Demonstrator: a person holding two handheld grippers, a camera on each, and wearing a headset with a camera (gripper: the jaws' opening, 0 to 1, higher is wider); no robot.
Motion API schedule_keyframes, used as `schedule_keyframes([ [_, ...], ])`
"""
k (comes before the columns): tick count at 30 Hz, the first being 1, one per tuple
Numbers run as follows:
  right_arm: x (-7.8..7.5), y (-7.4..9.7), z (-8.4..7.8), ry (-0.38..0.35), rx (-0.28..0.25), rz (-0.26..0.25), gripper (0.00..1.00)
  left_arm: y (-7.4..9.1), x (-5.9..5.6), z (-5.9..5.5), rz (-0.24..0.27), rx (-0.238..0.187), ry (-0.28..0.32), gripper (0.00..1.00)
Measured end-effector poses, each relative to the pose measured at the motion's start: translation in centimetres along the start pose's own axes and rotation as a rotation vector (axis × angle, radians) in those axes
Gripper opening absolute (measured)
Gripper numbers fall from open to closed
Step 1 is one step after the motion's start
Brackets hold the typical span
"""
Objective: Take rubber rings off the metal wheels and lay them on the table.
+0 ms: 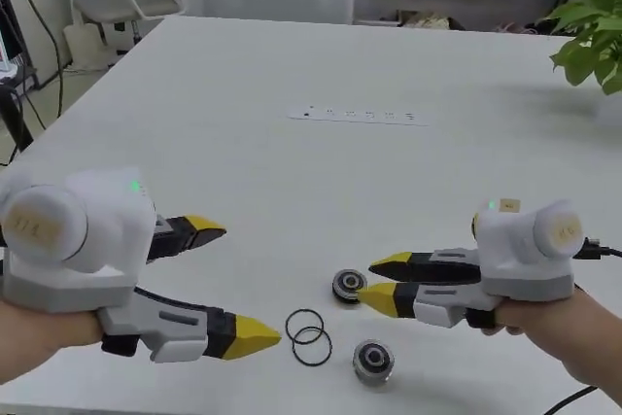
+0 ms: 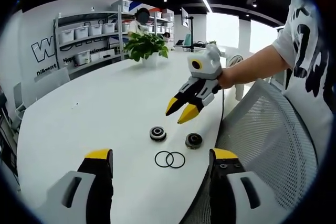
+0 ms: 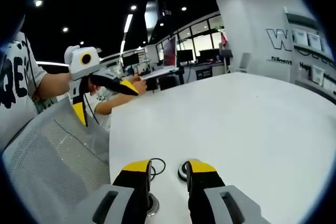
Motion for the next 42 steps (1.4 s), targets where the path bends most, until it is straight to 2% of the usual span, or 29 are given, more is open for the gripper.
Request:
schedule_keyframes([
  [16,-1.4,1.0,-0.6,-0.026,-0.010,-0.050,0.26,-2.1,1.1,-0.2,-0.028,0.028,0.010,0.66],
  [22,-1.7,1.1,-0.7,-0.029,-0.011,-0.059,0.27,-3.0,1.4,-0.1,-0.041,0.030,0.007,0.64],
  [29,-2.0,1.0,-1.3,-0.033,-0.004,-0.068,0.28,-4.1,2.0,0.2,-0.047,0.015,0.031,0.60],
  [42,-2.5,1.2,-2.3,-0.032,0.014,-0.089,0.29,-6.7,2.1,-0.6,-0.081,0.028,0.066,0.54],
])
Point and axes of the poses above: the centre of the closed fingertips' face, and the gripper's own axes: y roughly backward along the fingers, x roughly to its left, z roughly out of its top, the point moved 2 cm from there along y, roughly backward along the fingers, and after that the axes turned 13 degrees about -x, right-handed, at the moved point
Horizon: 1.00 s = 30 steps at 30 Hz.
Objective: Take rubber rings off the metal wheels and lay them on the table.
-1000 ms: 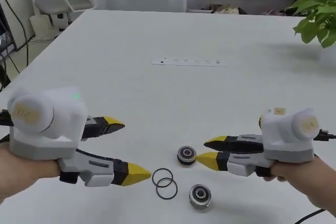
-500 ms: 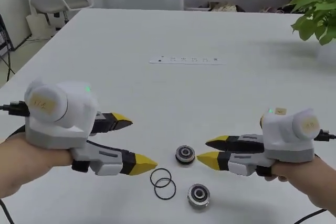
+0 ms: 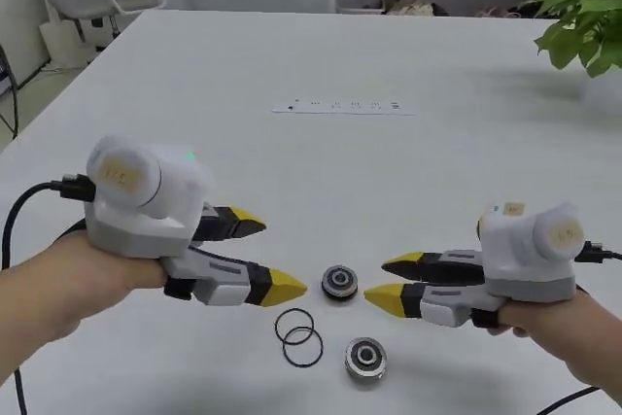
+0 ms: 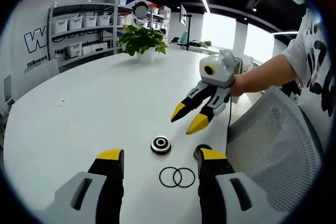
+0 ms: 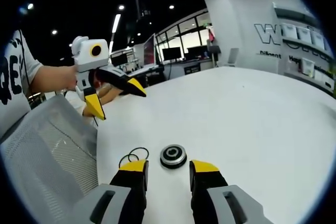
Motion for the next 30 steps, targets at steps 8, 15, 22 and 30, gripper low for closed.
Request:
schedule_keyframes([
  [8,-0.1,0.0,-0.2,-0.002,0.001,-0.006,0.30,-1.7,-0.3,-0.5,-0.027,0.017,-0.001,0.50],
  [15,0.0,0.1,-0.5,-0.001,0.005,-0.008,0.30,-3.0,-0.5,-1.3,-0.049,0.038,0.000,0.46],
  [22,0.0,0.2,-0.7,-0.005,0.005,-0.011,0.30,-4.3,-0.7,-2.0,-0.071,0.060,-0.003,0.42],
  [30,-0.2,0.4,-1.1,-0.007,0.014,-0.014,0.30,-5.8,-0.7,-2.8,-0.093,0.102,-0.027,0.40],
])
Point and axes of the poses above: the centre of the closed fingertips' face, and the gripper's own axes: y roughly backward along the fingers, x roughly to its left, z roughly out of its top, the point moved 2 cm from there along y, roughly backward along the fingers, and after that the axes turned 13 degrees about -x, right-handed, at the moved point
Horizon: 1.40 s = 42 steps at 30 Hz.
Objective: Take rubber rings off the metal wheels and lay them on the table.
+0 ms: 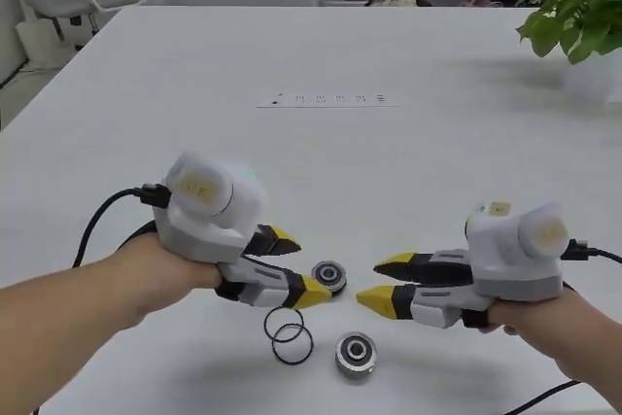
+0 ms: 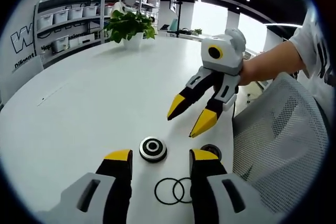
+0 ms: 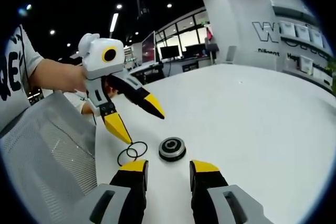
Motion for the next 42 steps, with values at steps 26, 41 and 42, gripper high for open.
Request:
schedule_keyframes([
  [26,-0.2,0.7,-0.9,0.001,0.019,-0.010,0.29,-3.0,0.5,-1.0,-0.002,0.039,0.028,0.23],
  [41,-0.3,0.7,-0.8,-0.002,0.015,-0.017,0.29,-3.2,1.0,-1.4,0.027,0.064,-0.059,0.09],
  [42,-0.3,0.7,-0.8,-0.001,0.015,-0.016,0.29,-3.2,0.9,-1.4,0.025,0.066,-0.067,0.09],
])
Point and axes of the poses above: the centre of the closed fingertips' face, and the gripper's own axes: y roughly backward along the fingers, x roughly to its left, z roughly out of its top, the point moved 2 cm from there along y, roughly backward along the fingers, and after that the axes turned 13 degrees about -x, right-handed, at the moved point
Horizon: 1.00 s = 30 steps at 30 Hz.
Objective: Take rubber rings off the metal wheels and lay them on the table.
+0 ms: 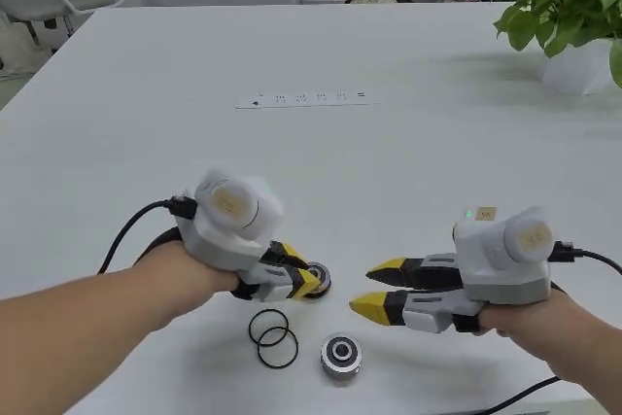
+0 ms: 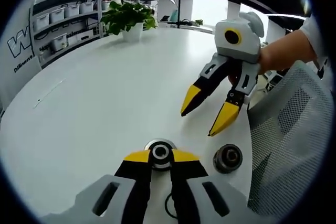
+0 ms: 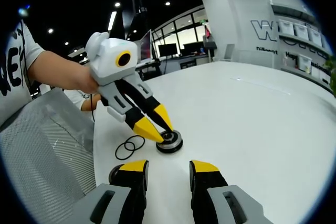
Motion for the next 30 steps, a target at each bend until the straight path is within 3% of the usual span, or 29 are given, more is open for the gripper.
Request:
schedule_keyframes([
  [3,0.0,-0.2,0.1,0.003,-0.001,0.002,0.29,-0.1,-0.1,-0.1,0.005,0.004,-0.029,0.08],
  [30,0.1,-3.8,0.3,0.090,0.063,0.043,0.28,0.0,0.1,-0.1,0.038,-0.013,-0.007,0.08],
])
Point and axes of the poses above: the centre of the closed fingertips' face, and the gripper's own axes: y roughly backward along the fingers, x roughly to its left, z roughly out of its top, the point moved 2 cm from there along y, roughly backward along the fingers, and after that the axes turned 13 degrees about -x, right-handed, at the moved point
